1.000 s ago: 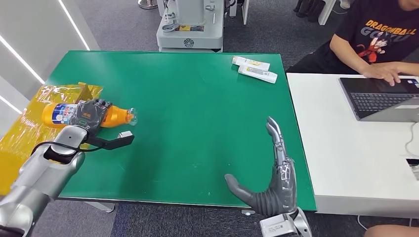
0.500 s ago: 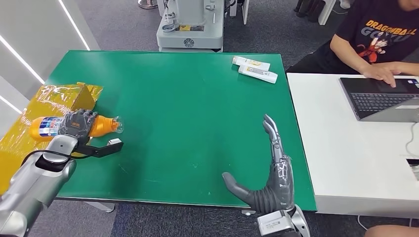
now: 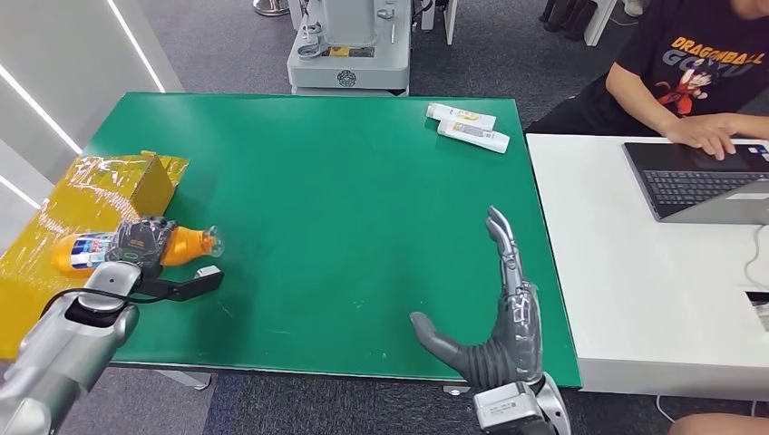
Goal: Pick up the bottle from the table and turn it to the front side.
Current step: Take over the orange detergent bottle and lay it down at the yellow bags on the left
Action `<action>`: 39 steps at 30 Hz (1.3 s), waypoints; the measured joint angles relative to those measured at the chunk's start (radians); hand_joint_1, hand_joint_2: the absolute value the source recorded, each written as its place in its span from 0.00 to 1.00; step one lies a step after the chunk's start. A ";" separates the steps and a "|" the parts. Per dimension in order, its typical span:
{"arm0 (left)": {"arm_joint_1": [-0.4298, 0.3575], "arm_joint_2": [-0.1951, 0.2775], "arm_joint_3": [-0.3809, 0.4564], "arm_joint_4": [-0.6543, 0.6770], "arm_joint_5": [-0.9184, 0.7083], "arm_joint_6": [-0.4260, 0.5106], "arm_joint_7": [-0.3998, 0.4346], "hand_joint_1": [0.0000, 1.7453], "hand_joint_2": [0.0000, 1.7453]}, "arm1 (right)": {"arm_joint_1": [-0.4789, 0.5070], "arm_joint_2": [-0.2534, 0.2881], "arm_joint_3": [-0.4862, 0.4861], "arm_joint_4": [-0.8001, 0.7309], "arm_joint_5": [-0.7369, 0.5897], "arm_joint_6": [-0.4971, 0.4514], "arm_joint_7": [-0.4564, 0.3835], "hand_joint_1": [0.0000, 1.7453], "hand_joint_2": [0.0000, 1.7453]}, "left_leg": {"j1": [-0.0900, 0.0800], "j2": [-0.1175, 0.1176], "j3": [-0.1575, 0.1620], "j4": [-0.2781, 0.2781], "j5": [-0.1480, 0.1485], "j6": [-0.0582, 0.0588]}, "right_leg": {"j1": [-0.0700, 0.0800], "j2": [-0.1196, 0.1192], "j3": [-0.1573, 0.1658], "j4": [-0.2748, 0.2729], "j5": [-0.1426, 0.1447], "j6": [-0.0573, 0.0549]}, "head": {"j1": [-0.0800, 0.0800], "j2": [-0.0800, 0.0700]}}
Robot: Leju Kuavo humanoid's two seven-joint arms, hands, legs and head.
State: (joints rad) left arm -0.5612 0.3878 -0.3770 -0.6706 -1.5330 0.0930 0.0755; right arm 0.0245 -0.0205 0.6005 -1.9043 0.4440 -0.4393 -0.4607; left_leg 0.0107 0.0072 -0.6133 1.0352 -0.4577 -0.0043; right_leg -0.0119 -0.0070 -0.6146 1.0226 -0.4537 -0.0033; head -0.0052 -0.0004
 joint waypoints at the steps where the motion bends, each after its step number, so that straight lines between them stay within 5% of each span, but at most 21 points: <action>1: 0.004 -0.003 0.003 0.002 0.001 0.005 -0.002 1.00 1.00 | 0.000 0.000 -0.001 0.000 0.001 0.000 0.000 0.00 1.00 | 0.000 0.000 0.000 0.000 0.000 0.000 | 0.000 0.000 0.000 0.000 0.000 0.000 | 0.000 0.000; 11: 0.044 -0.033 0.025 0.039 0.006 0.065 -0.003 1.00 1.00 | 0.000 0.000 -0.002 0.003 0.000 -0.003 -0.005 0.00 1.00 | 0.000 0.000 0.000 0.000 0.000 0.000 | 0.000 0.000 0.000 0.000 0.000 0.000 | 0.000 0.000; 14: 0.052 -0.039 0.033 0.046 0.001 0.089 0.003 0.87 1.00 | 0.000 0.000 -0.002 0.006 -0.008 -0.004 -0.009 0.00 1.00 | 0.000 0.000 0.000 0.000 0.000 0.000 | 0.000 0.000 0.000 0.000 0.000 0.000 | 0.000 0.000; 15: 0.054 -0.040 0.036 0.047 -0.001 0.093 0.005 0.79 1.00 | 0.000 0.000 -0.002 0.008 -0.011 -0.004 -0.010 0.00 1.00 | 0.000 0.000 0.000 0.000 0.000 0.000 | 0.000 0.000 0.000 0.000 0.000 0.000 | 0.000 0.000; 19: 0.066 -0.046 0.051 0.047 -0.008 0.103 0.007 0.01 1.00 | 0.000 0.000 -0.002 0.016 -0.020 -0.006 -0.015 0.00 1.00 | 0.000 0.000 0.001 0.000 0.000 0.000 | 0.000 0.000 0.001 0.000 0.000 0.000 | 0.000 0.000; 39: 0.096 -0.063 0.116 0.047 -0.028 0.140 0.015 0.00 1.00 | 0.000 0.000 -0.002 0.036 -0.026 -0.029 -0.024 0.00 1.00 | 0.000 0.000 0.003 -0.001 0.001 -0.002 | 0.000 0.000 0.002 0.001 0.000 -0.001 | 0.000 0.000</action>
State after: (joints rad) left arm -0.4648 0.3250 -0.2607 -0.6233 -1.5612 0.2331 0.0906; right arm 0.0246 -0.0206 0.5985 -1.8685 0.4180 -0.4680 -0.4845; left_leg 0.0107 0.0070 -0.6103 1.0344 -0.4567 -0.0058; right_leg -0.0119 -0.0073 -0.6125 1.0236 -0.4542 -0.0043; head -0.0052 -0.0004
